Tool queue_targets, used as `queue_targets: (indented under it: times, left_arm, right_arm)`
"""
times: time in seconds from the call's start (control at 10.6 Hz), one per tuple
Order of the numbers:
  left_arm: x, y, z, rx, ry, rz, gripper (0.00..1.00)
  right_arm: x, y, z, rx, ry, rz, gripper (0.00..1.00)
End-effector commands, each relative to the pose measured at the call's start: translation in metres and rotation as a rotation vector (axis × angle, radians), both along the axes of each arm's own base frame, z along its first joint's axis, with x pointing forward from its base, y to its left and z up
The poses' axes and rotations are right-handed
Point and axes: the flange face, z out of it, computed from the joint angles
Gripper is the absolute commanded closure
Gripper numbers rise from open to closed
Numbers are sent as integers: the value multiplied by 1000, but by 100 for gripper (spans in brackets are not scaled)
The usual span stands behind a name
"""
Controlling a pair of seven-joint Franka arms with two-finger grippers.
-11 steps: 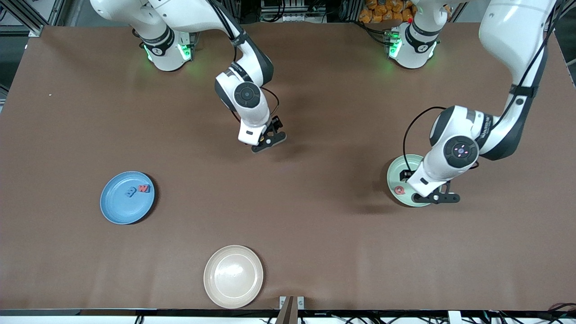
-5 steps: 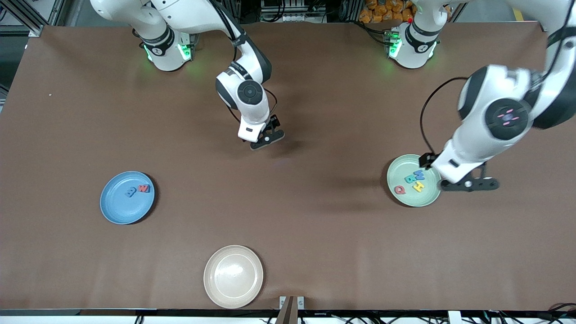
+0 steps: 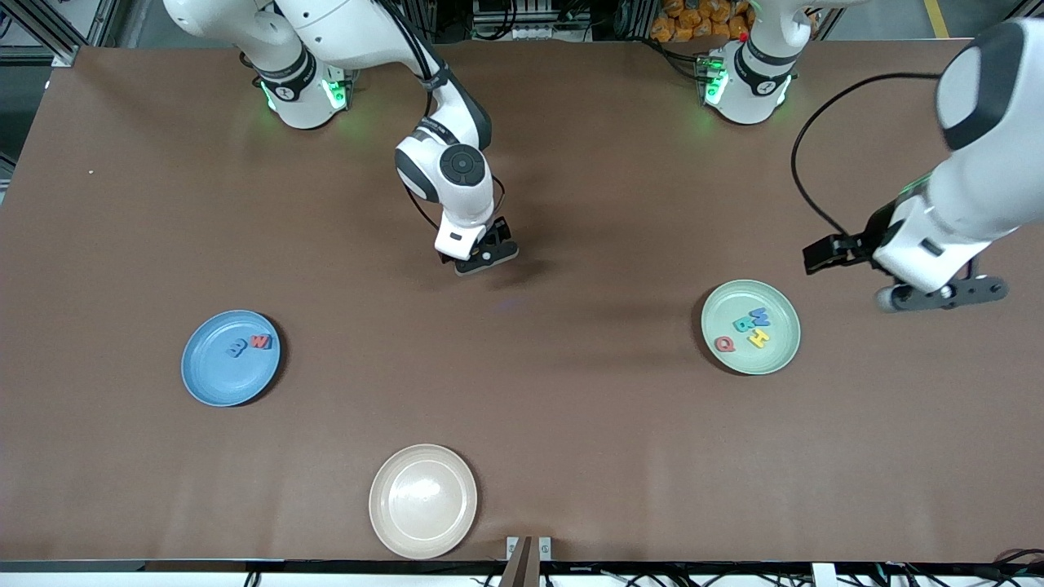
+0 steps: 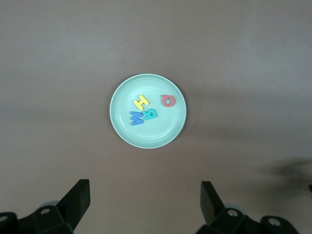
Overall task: Sort upper and lower case letters into plates
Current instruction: 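Grasp the yellow u with the right gripper while the left gripper returns to rest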
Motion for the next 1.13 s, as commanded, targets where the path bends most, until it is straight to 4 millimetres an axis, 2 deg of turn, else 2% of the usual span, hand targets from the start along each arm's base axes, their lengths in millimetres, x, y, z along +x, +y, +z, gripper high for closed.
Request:
queue_targets:
  times: [0.0,0.09,0.28,0.38,0.47,0.57,0.94,1.04]
  left_arm:
    - [-11,-11,27,-11,3,-26,0]
    - [-18,-11,43,-10,-12,-27,0]
    - [-28,-6,62,-9,-31,-26,0]
    - [-29,-3,66,-9,-39,-23,0]
    - [-27,5,82,-14,-74,-8,0]
    - [-25,10,88,-14,-88,1,0]
    - [-32,11,86,24,-39,-6,0]
    - [-34,8,89,62,-47,-18,0]
  right_arm:
    - [0,4,-6,2,-10,-8,0]
    - [-1,3,-7,1,-6,-6,0]
    - [0,0,-8,2,0,-9,0]
    - [-4,3,-8,8,8,-4,0]
    - [-4,2,-7,16,13,-7,0]
    - [-4,2,-5,24,19,-7,0]
    - [-4,3,-2,30,21,-6,0]
    - [-1,0,-2,31,21,-8,42]
